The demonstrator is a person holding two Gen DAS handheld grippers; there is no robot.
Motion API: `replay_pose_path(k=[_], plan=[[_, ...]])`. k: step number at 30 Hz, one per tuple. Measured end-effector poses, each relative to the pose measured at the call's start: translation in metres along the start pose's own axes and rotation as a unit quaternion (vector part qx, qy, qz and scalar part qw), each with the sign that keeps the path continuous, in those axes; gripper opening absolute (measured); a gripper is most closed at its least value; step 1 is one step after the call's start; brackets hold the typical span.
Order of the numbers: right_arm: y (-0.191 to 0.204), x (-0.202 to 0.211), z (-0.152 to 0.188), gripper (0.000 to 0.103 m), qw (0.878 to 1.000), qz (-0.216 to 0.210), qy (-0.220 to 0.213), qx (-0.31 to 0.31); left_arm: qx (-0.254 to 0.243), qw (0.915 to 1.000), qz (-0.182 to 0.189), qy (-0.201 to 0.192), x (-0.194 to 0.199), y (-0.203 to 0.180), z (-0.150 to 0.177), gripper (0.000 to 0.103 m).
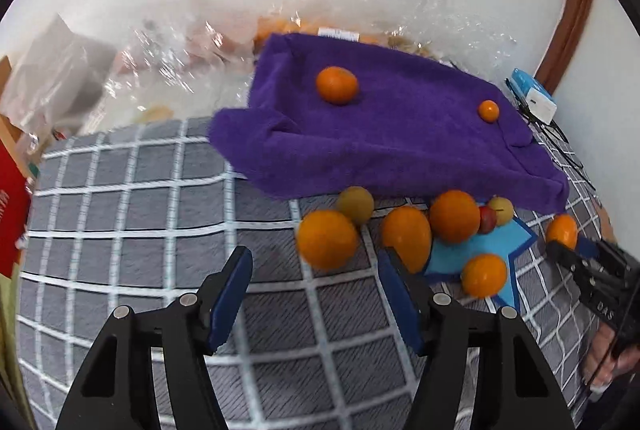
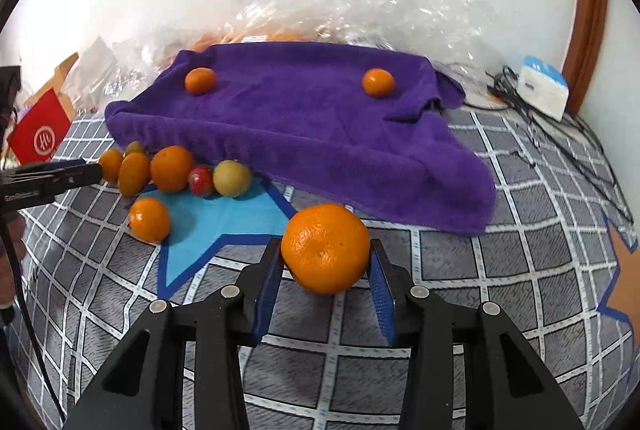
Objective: Organize fruits
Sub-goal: 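Grasp a large orange with the right tool while the left tool grasps another orange, then lift both held oranges and carry them over the purple towel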
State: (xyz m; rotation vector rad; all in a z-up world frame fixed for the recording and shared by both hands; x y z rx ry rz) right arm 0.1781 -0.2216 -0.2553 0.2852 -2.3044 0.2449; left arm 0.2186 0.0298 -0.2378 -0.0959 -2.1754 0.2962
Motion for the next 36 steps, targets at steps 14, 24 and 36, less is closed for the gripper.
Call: replay_pose_path(k=[14,24,36], plan=[[-0.009,-0.011,0.006,0.042,1.0,0.008,0.009,-0.016,0.002,0.9989,0.024,-0.04,-0.009,0.002,0.002,0.033],[-0.009,-0.011,0.008,0.042,0.999,0.039,0.015,-0.005,-0.005,0.999,0.01,-0.043,-0.009,0.0,-0.001,0.033],[-0.011,-0.011,0.009,0.042,0.999,0.046,0.018,-0.001,0.01,0.9984,0.022,-0.05,-0.004,0.003,-0.002,0.033]])
Point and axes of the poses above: each gripper's, at about its wrist camera, not at the fingertips, and x roughly against the way its jaws point, y to its left, z to its underside, the point moved 8 cm from there along -x, roughly the way its jaws point, and after that the axes turned 12 degrees about x, right-handed, at the moved point
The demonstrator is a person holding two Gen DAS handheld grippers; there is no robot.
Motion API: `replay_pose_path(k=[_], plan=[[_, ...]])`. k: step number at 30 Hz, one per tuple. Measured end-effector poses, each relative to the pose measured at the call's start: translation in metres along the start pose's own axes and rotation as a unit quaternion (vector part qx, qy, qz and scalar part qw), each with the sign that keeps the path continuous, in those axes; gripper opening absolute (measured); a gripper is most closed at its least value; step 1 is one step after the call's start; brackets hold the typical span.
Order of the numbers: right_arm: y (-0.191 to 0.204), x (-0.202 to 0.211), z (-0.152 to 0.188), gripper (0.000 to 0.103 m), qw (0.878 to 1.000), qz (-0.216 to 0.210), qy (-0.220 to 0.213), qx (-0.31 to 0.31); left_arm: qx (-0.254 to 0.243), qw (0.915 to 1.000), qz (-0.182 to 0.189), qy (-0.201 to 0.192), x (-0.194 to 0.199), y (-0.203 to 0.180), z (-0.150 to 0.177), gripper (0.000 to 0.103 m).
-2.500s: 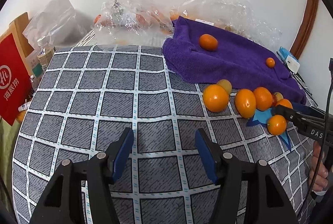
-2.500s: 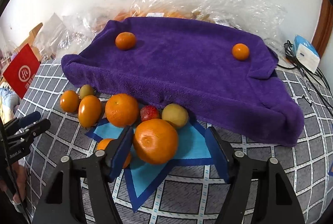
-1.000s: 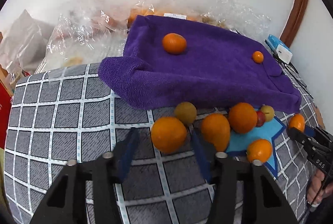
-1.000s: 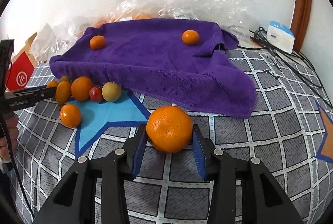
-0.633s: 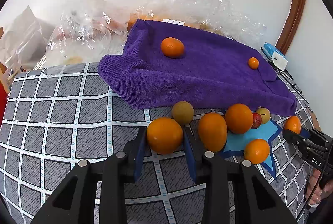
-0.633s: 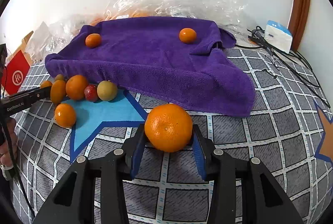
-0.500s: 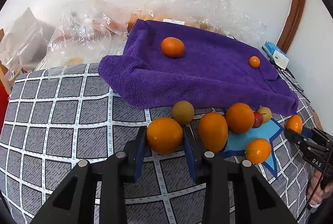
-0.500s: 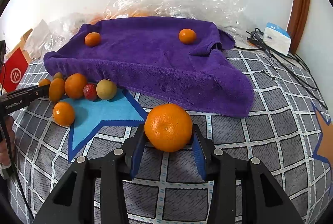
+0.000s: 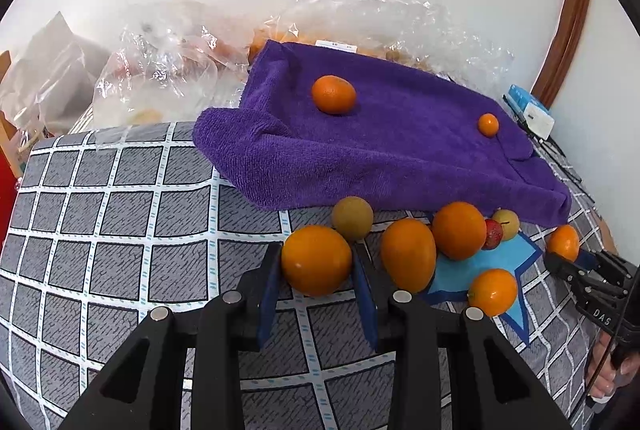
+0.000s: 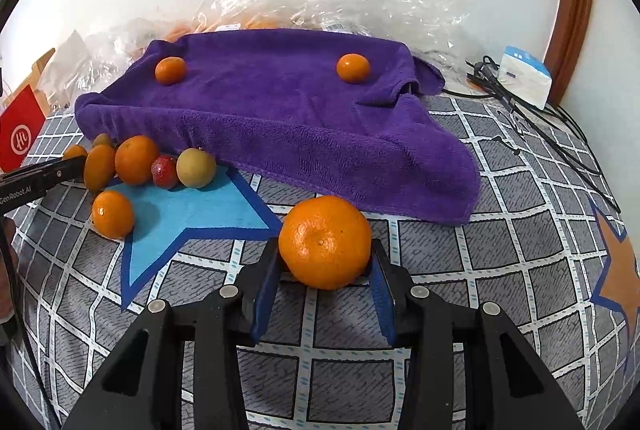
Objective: Organize fruits
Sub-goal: 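Lift both held oranges and carry them over the purple towel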
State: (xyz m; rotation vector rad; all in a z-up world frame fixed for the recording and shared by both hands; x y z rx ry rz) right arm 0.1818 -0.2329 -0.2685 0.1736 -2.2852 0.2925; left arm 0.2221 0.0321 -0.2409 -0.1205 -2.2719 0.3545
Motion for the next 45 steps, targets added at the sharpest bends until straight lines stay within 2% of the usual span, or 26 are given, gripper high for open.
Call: replay_pose_path(k=[8,12,17,22,29,38,45], plan=[[-0.001,0.004,0.0,0.041,1.0,-0.003,-0.009,-0.006,0.009,0.9988,0.024,-0.042,0.018,-0.002,-0.006,0.033],[-0.001,0.014,-0.002,0.041,0.999,-0.005,-0.035,-0.009,0.002,0.9973,0.035,-0.065,0.027,-0.007,-0.01,0.033],[-0.001,0.023,-0.005,0.041,0.998,-0.008,-0.057,-0.013,0.007,0.9958,0.052,-0.075,0.034,-0.01,-0.014,0.033],[-0.001,0.024,-0.007,0.041,0.998,-0.013,-0.065,-0.018,0.042,0.9927,0.092,-0.066,0.039,-0.007,-0.02,0.033],[-0.008,0.024,-0.007,0.041,0.997,-0.013,-0.07,-0.034,0.059,0.9886,0.111,-0.083,0.049,-0.007,-0.024,0.033],[-0.019,0.028,-0.007,0.041,0.996,0.006,-0.077,-0.051,0.066,0.986,0.11,-0.106,0.06,-0.002,-0.029,0.033],[-0.028,0.036,-0.011,0.041,0.995,0.019,-0.077,-0.067,0.068,0.9854,0.114,-0.107,0.063,-0.003,-0.029,0.033]])
Point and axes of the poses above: each gripper's, at about its wrist camera, not at the fingertips, and x roughly against the way its jaws point, y to its left, z to its underside, the point moved 8 cm from there along -x, roughly the way its jaws point, and after that the axes turned 12 degrees about x, right-handed, at the moved point
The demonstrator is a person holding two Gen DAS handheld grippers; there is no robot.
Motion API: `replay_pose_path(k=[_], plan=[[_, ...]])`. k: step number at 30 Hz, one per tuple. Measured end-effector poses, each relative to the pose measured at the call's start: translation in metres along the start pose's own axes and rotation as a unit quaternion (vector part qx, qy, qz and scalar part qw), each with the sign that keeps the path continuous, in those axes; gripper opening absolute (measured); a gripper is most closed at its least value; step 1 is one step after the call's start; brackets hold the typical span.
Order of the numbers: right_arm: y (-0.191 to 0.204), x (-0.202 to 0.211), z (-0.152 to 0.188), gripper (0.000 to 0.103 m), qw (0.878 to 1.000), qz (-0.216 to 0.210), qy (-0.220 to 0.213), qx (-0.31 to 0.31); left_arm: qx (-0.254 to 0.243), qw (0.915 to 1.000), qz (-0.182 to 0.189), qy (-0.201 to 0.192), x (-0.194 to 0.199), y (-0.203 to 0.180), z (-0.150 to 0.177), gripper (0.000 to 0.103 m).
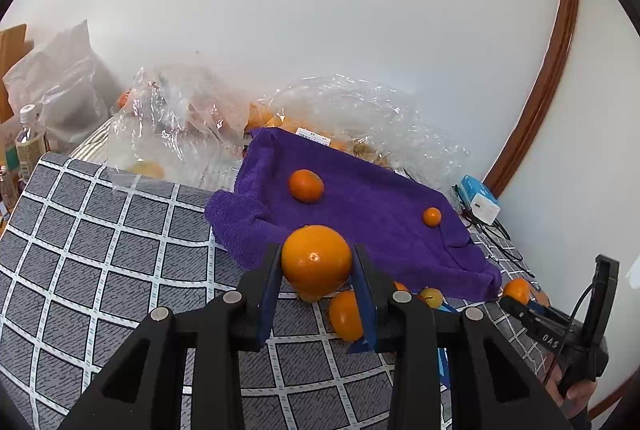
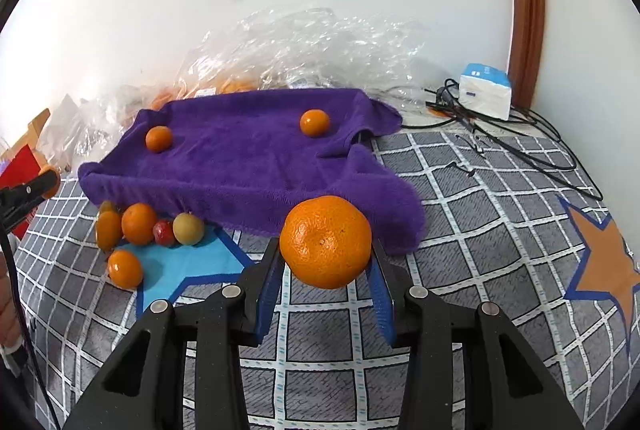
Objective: Organize fruits
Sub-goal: 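Lift both held oranges and carry them over the purple towel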
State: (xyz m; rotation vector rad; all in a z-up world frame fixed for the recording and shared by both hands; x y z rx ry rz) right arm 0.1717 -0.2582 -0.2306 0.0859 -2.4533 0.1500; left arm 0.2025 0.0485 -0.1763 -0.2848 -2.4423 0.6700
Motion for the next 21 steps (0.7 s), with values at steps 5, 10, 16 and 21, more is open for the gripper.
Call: replay_pose_path(k=[5,10,16,21], plan=[[0.002,0.009,-0.01,0.041,1.0,0.01,-0.005,0.007,-0.016,0.9998,-0.013,-0.008,0.001,-0.003,0.001,0.033],[0.004,0.013,-0.021,0.041,1.0,0.007,-0.013,0.003,-0.019,0.9996,-0.018,-0.006,-0.001,-0.005,0.0,0.033],[0.005,0.014,-0.04,0.041,1.0,0.008,-0.018,0.011,-0.022,0.9987,-0.046,0.003,0.001,-0.007,-0.005,0.033],[0.004,0.008,-0.062,0.041,1.0,0.007,-0.027,0.013,-0.054,0.9968,-0.055,-0.018,0.013,-0.028,-0.025,0.033]])
Point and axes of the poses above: each gripper's, at about its wrist camera, not at the fingertips, and x roughly against the way its jaws point, y to its left, z to its underside, the point moved 8 cm from there along -x, roughly the way its jaws point, and after that the axes turned 12 degrees about x, right-handed, at the moved point
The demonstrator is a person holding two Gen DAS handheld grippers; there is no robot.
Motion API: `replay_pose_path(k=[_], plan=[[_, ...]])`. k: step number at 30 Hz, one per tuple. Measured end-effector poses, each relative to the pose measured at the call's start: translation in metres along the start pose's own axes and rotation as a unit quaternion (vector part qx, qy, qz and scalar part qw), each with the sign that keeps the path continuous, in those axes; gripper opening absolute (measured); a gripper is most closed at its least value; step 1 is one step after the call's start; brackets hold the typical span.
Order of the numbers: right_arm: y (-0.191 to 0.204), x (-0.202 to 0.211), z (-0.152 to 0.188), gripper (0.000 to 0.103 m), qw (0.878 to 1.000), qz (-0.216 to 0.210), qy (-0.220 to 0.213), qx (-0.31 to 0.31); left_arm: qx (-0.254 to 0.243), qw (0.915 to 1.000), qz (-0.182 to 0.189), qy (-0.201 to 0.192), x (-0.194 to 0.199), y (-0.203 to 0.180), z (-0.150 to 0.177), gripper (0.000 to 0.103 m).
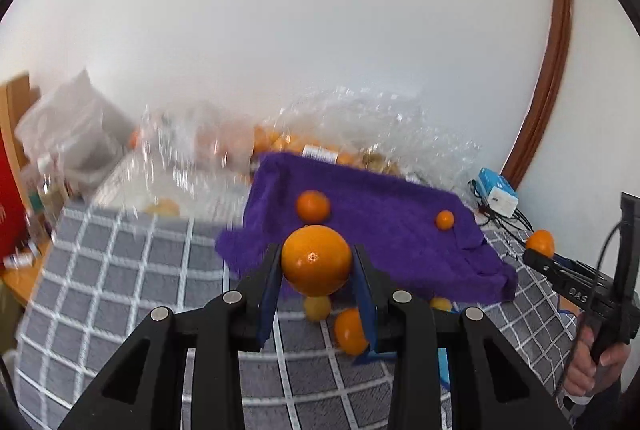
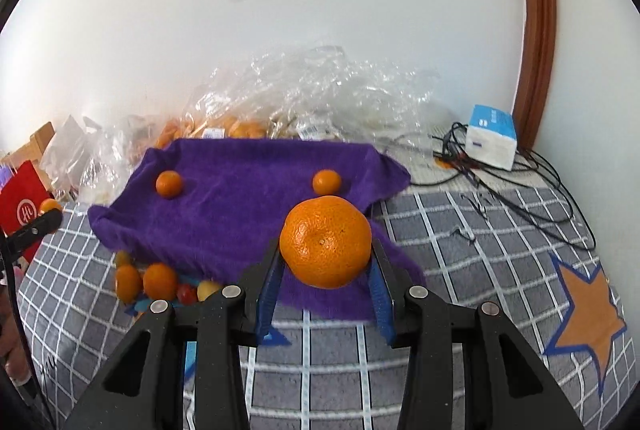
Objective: Organize fruits
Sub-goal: 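Lift both held oranges and carry them over the purple towel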
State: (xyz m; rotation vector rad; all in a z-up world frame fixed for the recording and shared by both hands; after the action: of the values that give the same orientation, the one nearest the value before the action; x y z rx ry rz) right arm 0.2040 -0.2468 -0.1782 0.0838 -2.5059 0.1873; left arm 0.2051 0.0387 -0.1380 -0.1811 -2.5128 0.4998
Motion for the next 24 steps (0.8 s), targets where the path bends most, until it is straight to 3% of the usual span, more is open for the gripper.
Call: replay_pose_path(k=[5,8,15,24], plan=[[0.0,-0.015,-0.023,0.041,1.0,0.0,-0.006,0.0,-0.011,0.9997,-0.012,-0.02,-0.007,-0.014,-0.029,0.033],[0.001,-0.023,-0.034,0.041,1.0,0.011,-0.008,0.01,-0.016,0.9988,-0.037,-0.027,-0.021,-0.014,-0.04,0.033],[0.0,-0.044,-0.049,0.041,1.0,-0.004,-0.011,-0.003,0.005,0.9985,-0.055,0.003,-0.061,-0.008,-0.046,0.033],[-0.013,-0.083,-0.044,0.041,1.0,0.006,0.019,-0.008,0.011,0.997,-0.071,0.031,-0.105,-0.01,-0.045,0.033]])
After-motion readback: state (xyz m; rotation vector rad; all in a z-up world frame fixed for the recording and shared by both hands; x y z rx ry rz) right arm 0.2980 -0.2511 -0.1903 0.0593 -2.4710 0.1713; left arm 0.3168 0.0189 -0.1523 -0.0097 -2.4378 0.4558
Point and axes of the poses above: each gripper's, at about its wrist camera, not at the fingertips, and x roughly against the way its jaws point, y to its left, z to its underside, the point moved 8 cm from there along -x, roughly the way its jaws point, and after that the axes turned 12 degrees about x, right-handed, at the moved point
